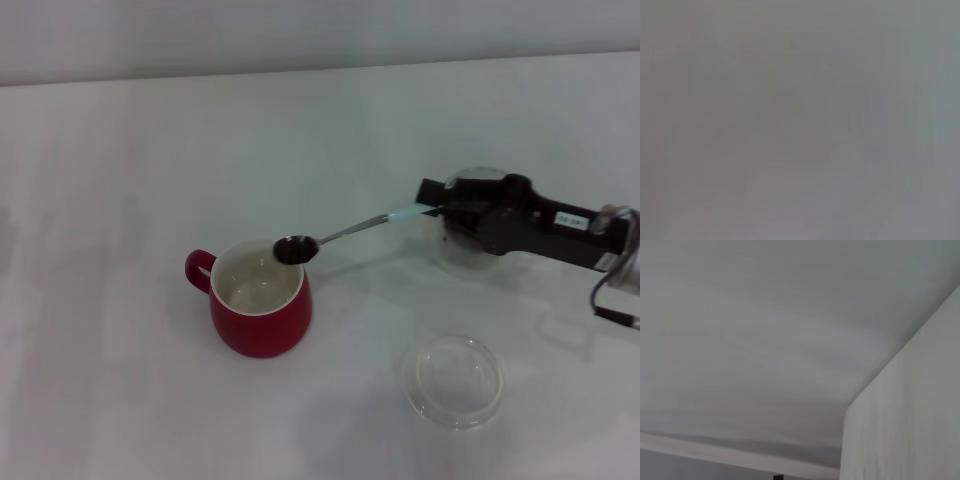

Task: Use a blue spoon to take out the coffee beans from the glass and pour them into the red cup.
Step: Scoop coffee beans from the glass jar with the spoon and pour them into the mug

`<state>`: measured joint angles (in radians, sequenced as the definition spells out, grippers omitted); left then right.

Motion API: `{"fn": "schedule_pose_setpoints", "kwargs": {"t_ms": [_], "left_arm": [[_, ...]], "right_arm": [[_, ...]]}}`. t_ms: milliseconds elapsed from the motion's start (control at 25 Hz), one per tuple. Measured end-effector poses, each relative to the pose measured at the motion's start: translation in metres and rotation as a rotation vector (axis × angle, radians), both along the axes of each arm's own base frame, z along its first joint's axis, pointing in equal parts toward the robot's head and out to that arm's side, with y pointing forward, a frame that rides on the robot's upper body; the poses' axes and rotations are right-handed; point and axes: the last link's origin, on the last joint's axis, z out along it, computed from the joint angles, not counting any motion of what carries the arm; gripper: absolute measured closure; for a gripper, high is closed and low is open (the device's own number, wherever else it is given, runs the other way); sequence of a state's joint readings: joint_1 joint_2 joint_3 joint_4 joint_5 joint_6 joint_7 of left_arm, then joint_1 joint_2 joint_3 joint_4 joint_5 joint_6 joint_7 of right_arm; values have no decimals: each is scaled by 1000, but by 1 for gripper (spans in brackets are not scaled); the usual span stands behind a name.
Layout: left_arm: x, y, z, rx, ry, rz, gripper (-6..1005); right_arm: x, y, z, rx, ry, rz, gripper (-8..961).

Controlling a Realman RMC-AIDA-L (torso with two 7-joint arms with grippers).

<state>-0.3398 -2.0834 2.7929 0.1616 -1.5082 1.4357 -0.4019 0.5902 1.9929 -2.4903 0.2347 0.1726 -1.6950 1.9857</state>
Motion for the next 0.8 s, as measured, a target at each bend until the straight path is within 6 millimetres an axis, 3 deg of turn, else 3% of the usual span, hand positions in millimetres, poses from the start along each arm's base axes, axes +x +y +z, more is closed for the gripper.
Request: {"fn": "schedule_pose_setpoints", "kwargs": {"t_ms": [280, 800], "left_arm": [[-1, -3, -1, -6, 2, 3, 106], [-4, -4, 0, -6, 7, 13, 106]], "right_arm": [[-9, 5, -20, 26, -31, 37, 801], [-10, 8, -33, 129, -119, 100, 801]]}}
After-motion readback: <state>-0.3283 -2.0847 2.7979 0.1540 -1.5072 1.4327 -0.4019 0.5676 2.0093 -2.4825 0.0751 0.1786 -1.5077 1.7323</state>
